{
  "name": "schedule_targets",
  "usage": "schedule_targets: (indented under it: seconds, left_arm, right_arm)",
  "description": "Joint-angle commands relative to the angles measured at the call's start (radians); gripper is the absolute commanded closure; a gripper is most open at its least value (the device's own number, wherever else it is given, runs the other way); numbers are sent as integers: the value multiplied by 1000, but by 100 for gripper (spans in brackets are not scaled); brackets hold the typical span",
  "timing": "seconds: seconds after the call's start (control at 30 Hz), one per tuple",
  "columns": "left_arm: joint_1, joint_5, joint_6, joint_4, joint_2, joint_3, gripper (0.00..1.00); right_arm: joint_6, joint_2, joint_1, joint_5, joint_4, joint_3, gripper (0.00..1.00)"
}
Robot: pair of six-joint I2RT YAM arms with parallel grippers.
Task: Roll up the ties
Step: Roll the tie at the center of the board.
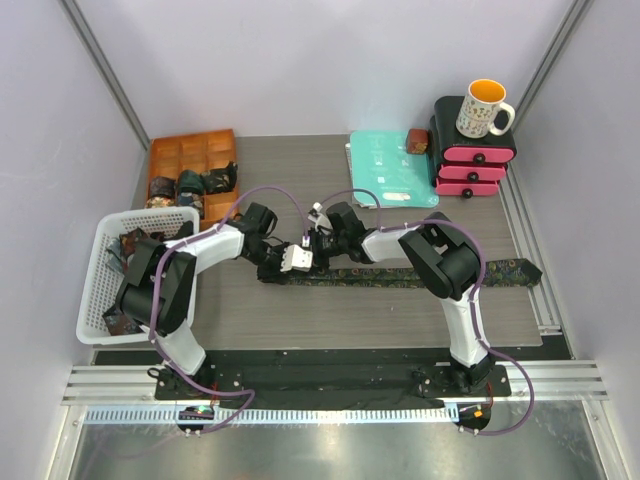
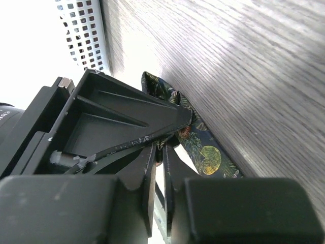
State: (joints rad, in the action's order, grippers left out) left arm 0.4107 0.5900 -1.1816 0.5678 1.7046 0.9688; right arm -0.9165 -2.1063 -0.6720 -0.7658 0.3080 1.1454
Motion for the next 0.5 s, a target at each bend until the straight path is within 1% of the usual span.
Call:
schedule_targets:
  seconds: [0.0,0.07,0.13,0.17,0.23,0.33,0.37,0.43,0.47]
  left_arm:
    - [5,-48,-6,-3,15,10,62]
    - [4,-52,-1,-3,17,14,63]
    - [5,-56,2,-6,16,15,64]
    - [5,-58,4,-5,17,15,64]
    - [7,-58,5,-5,18,15,64]
    - [7,-62,5,-6,18,13,65]
    - [8,-65,7,-6,18,13,65]
    - [7,-68,5,-9,18,11,65]
    - [7,-70,4,-8,18,10,65]
  right_arm:
    - [-25,45,5,-18,43,0,78]
    - [-25,48,5,-20,37,-1,75]
    - [-25,51,5,-18,31,-1,68]
    - [-25,49,5,-18,31,0,66]
    - [-33,42,5,-21,42,-1,66]
    - [-38,35,5,-20,57,-1,74]
    - [-39,31,5,-21,62,-3,81]
    - [-28,26,5,-23,59,2,89]
    - [-22,26,5,-21,48,2,95]
